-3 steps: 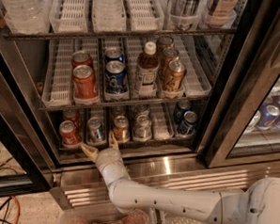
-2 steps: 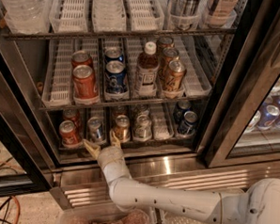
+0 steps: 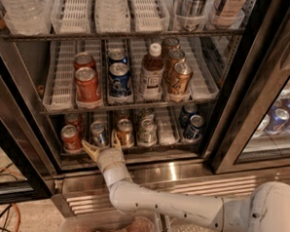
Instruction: Pick redbull can from bottom shelf of fridge
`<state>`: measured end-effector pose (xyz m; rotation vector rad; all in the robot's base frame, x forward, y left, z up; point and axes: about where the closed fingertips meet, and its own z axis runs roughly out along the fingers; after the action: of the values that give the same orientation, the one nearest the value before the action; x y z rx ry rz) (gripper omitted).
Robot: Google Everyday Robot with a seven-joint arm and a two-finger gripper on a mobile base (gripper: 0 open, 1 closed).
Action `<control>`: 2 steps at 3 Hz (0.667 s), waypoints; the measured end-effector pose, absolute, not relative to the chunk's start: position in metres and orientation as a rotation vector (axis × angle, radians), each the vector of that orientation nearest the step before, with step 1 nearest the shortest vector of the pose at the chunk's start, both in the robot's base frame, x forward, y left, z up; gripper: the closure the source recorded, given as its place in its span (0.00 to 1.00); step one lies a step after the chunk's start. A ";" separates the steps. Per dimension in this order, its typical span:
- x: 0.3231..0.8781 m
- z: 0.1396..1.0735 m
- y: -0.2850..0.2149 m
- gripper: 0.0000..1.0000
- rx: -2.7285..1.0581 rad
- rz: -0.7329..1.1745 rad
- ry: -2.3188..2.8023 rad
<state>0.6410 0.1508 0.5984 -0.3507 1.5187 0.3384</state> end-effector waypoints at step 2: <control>0.640 0.601 0.166 0.59 -0.360 0.376 1.501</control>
Offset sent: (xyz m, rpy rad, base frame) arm -0.0024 0.0205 0.0024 0.0244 -0.0144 0.0470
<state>0.6403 0.1658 0.6013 -0.3601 1.5014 0.3757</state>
